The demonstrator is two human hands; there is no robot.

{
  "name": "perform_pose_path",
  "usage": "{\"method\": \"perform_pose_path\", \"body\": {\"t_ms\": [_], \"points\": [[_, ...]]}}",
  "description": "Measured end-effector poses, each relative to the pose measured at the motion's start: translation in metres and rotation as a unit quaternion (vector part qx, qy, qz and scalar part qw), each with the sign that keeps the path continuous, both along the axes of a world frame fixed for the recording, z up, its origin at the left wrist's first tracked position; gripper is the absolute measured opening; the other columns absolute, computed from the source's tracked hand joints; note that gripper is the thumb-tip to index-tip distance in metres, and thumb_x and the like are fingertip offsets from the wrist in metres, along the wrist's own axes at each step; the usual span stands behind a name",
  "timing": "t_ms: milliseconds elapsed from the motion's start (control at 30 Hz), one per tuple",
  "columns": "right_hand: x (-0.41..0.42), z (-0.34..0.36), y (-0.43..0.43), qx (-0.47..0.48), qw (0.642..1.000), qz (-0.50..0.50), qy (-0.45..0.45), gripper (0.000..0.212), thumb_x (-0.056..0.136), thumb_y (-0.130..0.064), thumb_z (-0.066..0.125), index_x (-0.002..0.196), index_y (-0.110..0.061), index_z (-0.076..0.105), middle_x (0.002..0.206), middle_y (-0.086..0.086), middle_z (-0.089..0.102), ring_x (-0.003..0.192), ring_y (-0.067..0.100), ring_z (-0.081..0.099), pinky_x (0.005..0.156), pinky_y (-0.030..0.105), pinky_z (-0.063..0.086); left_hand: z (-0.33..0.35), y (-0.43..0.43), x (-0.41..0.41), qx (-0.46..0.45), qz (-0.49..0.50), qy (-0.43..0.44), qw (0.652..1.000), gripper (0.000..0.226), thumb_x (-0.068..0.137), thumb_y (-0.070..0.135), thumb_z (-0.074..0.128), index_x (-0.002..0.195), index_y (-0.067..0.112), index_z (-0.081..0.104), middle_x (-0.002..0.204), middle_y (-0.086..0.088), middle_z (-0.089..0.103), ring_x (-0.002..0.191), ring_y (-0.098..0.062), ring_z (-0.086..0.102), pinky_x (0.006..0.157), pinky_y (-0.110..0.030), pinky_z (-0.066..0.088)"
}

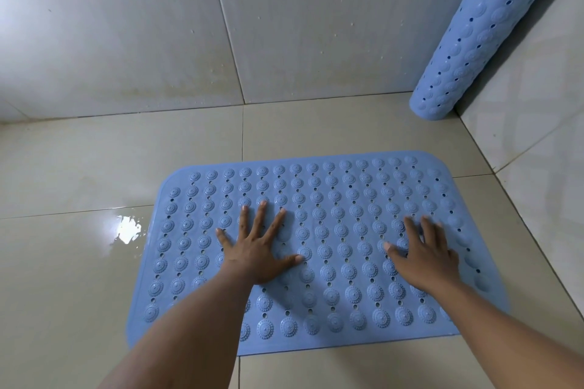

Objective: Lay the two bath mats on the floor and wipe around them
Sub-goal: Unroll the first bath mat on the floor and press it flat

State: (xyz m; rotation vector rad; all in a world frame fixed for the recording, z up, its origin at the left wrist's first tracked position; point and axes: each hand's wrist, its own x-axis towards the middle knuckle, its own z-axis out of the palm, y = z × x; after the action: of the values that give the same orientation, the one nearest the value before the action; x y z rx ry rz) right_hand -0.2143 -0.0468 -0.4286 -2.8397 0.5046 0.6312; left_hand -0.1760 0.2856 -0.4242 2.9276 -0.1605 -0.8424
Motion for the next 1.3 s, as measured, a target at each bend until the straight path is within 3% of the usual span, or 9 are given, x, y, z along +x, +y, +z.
{"method": "perform_pose_path", "body": {"t_ms": [167, 300, 467, 633, 767, 967, 1167, 1300], "points": [[-0.004, -0.002, 0.004, -0.016, 1.000, 0.005, -0.003, 0.079, 0.095, -0.070, 0.023, 0.159, -0.031, -0.003, 0.168, 0.002, -0.017, 0.154, 0.029, -0.017, 0.119, 0.059, 0.016, -0.001, 0.001, -0.002, -0.013, 0.001, -0.013, 1.000, 0.109, 0.061, 0.106, 0.018, 0.149, 0.057, -0.025, 0.159, 0.018, -0.039, 0.147, -0.023, -0.039, 0.108, -0.081, -0.008], [-0.007, 0.001, 0.005, -0.037, 0.998, 0.021, -0.043, 0.076, 0.095, -0.068, 0.022, 0.160, -0.030, 0.006, 0.169, 0.001, -0.010, 0.154, 0.025, -0.015, 0.119, 0.063, 0.008, -0.002, -0.001, -0.005, -0.009, 0.008, -0.056, 0.998, 0.103, 0.068, 0.103, 0.009, 0.151, 0.052, -0.024, 0.163, 0.013, -0.034, 0.147, -0.025, -0.038, 0.108, -0.078, -0.015], [0.022, 0.005, -0.004, -0.025, 0.989, 0.084, -0.115, 0.087, 0.083, -0.073, 0.000, 0.159, -0.033, 0.015, 0.170, -0.006, 0.000, 0.155, 0.020, -0.007, 0.120, 0.061, 0.003, 0.003, -0.019, 0.010, -0.002, 0.029, -0.122, 0.992, 0.099, 0.075, 0.098, 0.007, 0.154, 0.047, -0.022, 0.167, 0.000, -0.028, 0.149, -0.030, -0.034, 0.114, -0.069, -0.018], [0.091, 0.013, -0.015, -0.025, 0.981, 0.110, -0.158, 0.072, 0.096, -0.066, 0.016, 0.159, -0.032, 0.014, 0.170, -0.008, 0.000, 0.155, 0.019, -0.008, 0.122, 0.060, 0.005, 0.008, -0.069, 0.056, -0.032, 0.032, -0.162, 0.986, 0.090, 0.085, 0.088, 0.012, 0.158, 0.044, -0.014, 0.169, 0.000, -0.019, 0.153, -0.030, -0.025, 0.120, -0.062, -0.013], [0.135, 0.003, -0.019, -0.021, 0.982, 0.120, -0.145, 0.078, 0.089, -0.070, 0.008, 0.159, -0.036, 0.015, 0.170, -0.006, 0.002, 0.155, 0.024, -0.007, 0.121, 0.060, 0.004, 0.003, -0.114, 0.096, -0.060, 0.018, -0.170, 0.983, 0.081, 0.091, 0.080, 0.018, 0.160, 0.041, -0.003, 0.171, -0.002, -0.004, 0.156, -0.032, -0.008, 0.123, -0.056, -0.004], [0.128, -0.037, -0.016, -0.035, 0.966, 0.097, -0.238, 0.067, 0.093, -0.062, 0.036, 0.153, -0.033, 0.039, 0.163, 0.006, 0.030, 0.153, 0.037, 0.017, 0.117, 0.066, 0.016, -0.035, -0.138, 0.096, -0.078, 0.029, -0.272, 0.959, 0.077, 0.091, 0.072, 0.036, 0.155, 0.030, 0.040, 0.162, -0.010, 0.035, 0.149, -0.037, 0.028, 0.120, -0.054, 0.013], [0.130, -0.030, -0.015, -0.053, 0.966, 0.099, -0.232, 0.064, 0.091, -0.061, 0.044, 0.150, -0.035, 0.044, 0.156, 0.004, 0.040, 0.151, 0.037, 0.021, 0.114, 0.069, 0.020, -0.029, -0.142, 0.097, -0.046, 0.062, -0.235, 0.969, 0.074, 0.086, 0.068, 0.043, 0.152, 0.036, 0.043, 0.152, -0.011, 0.042, 0.141, -0.039, 0.036, 0.107, -0.060, 0.028], [0.131, -0.030, -0.017, -0.045, 0.968, 0.103, -0.224, 0.064, 0.091, -0.062, 0.043, 0.149, -0.035, 0.045, 0.156, 0.003, 0.040, 0.152, 0.037, 0.019, 0.113, 0.070, 0.019, -0.029, -0.140, 0.098, -0.034, 0.047, -0.225, 0.973, 0.076, 0.084, 0.067, 0.044, 0.153, 0.034, 0.043, 0.150, -0.011, 0.045, 0.139, -0.038, 0.038, 0.103, -0.058, 0.031]]}}
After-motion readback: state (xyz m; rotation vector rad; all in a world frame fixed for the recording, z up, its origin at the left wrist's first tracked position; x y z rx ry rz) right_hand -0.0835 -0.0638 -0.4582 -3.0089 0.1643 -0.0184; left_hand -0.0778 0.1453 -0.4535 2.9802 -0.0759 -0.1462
